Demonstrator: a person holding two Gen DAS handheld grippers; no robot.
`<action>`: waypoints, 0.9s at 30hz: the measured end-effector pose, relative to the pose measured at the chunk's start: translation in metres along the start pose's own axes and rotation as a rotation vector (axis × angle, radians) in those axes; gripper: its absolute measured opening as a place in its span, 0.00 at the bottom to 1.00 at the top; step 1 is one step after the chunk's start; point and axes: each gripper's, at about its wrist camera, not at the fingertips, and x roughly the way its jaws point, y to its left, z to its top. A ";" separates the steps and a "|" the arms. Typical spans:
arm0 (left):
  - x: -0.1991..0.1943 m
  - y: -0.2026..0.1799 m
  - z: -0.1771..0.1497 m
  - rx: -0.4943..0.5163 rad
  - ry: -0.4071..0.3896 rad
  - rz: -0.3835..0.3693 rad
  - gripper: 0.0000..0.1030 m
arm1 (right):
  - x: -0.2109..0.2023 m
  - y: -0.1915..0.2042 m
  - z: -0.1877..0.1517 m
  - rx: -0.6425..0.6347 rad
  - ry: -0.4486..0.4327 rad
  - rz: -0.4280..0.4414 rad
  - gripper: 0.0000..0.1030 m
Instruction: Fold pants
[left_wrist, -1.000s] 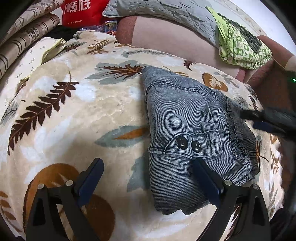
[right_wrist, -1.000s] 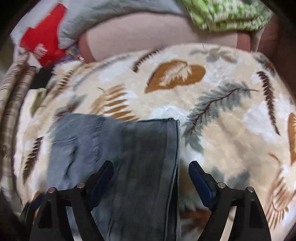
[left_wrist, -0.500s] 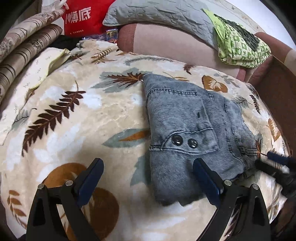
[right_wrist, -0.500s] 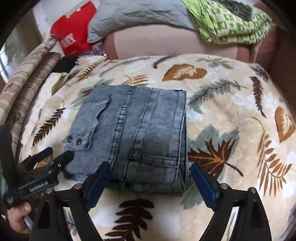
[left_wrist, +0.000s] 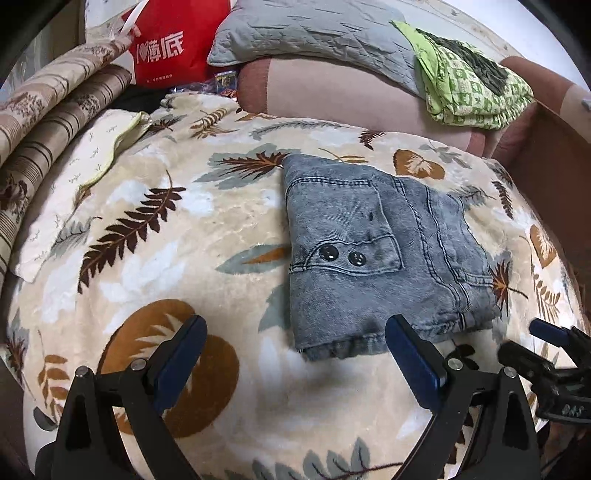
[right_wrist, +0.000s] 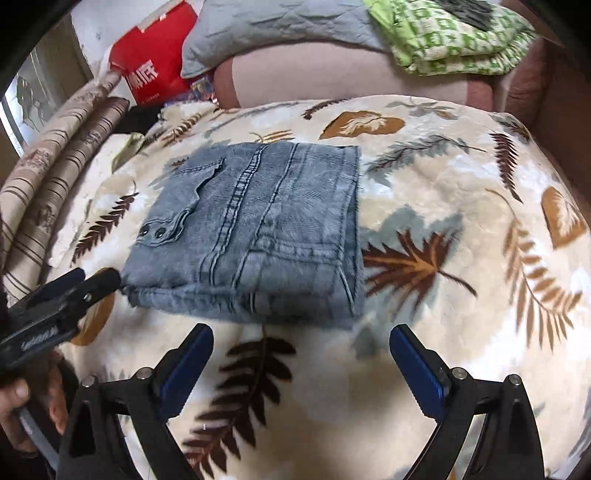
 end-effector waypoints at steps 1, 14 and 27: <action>-0.002 -0.002 -0.002 0.004 0.000 0.006 0.94 | -0.003 -0.001 -0.007 0.000 -0.011 -0.005 0.95; -0.003 -0.026 -0.020 0.019 0.042 0.074 0.94 | -0.021 -0.003 -0.045 -0.192 -0.071 -0.141 1.00; -0.018 -0.034 -0.011 0.056 -0.014 0.049 0.94 | -0.031 0.001 -0.019 -0.183 -0.058 -0.121 1.00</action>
